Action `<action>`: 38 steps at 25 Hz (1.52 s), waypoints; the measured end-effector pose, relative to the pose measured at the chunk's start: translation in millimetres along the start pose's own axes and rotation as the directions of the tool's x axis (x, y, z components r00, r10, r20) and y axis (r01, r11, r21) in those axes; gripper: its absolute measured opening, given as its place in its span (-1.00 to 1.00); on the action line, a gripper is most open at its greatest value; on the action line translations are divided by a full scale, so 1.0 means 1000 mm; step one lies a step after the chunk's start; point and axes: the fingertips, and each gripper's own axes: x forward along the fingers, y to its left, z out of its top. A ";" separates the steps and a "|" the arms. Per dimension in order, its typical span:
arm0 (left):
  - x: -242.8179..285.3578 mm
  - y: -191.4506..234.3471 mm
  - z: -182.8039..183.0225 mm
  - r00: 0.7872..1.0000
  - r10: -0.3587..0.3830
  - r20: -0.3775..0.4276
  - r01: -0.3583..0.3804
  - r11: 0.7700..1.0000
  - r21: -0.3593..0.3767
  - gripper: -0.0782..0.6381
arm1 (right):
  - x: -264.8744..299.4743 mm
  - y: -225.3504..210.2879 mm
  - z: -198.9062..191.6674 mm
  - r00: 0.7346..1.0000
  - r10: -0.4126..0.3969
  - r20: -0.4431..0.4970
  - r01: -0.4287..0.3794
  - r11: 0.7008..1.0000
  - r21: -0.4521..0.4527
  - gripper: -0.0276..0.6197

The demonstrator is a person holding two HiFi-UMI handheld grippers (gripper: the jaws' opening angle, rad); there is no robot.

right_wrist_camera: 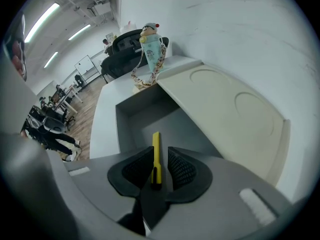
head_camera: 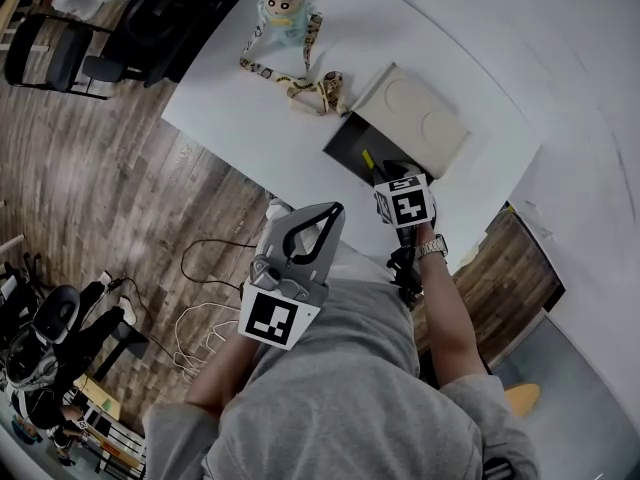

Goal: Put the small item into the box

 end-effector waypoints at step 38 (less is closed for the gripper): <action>-0.011 0.009 0.004 0.965 -0.262 -0.027 0.263 0.964 0.023 -0.77 | -0.119 0.024 0.053 0.856 -0.179 0.486 0.007 0.942 0.336 -0.87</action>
